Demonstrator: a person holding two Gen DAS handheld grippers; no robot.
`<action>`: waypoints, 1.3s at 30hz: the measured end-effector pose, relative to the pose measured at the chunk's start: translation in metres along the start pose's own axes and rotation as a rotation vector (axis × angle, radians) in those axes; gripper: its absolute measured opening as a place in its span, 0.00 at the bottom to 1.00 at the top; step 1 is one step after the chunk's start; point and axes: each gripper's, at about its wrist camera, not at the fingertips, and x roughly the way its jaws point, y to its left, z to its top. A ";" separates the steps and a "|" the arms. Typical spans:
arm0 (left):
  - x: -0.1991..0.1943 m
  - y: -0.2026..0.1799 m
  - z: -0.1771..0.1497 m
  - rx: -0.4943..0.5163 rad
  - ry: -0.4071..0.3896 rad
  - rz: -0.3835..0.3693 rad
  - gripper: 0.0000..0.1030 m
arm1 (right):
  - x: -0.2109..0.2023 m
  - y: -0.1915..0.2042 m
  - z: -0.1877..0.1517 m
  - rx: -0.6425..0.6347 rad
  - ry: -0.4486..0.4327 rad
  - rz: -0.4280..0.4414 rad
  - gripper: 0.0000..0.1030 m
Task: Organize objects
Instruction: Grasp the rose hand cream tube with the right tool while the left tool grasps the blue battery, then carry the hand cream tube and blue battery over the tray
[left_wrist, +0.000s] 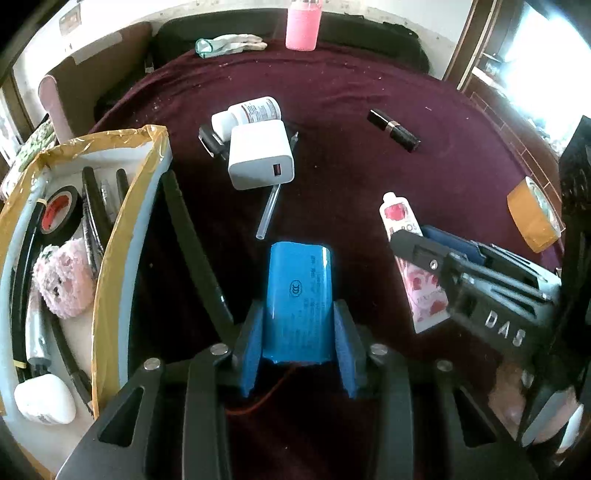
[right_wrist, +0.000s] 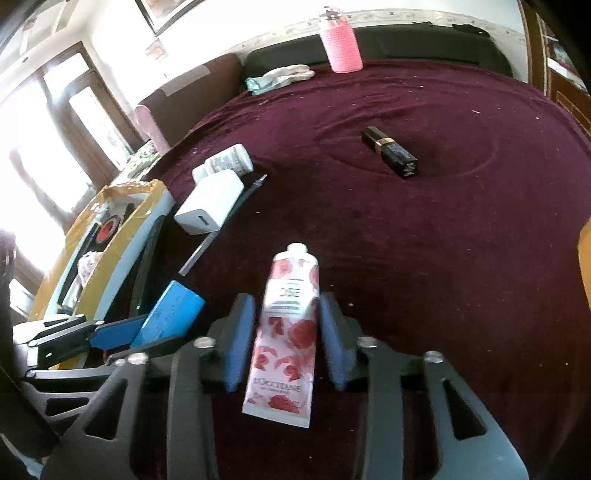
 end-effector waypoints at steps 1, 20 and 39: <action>-0.002 -0.001 -0.003 0.005 -0.009 -0.005 0.30 | -0.001 -0.001 0.000 0.004 -0.002 0.005 0.28; -0.027 0.022 -0.021 -0.073 -0.052 -0.191 0.30 | -0.004 0.028 -0.008 -0.112 -0.002 -0.102 0.27; -0.092 0.059 -0.017 -0.144 -0.167 -0.198 0.30 | -0.036 0.071 0.002 -0.055 -0.062 0.170 0.27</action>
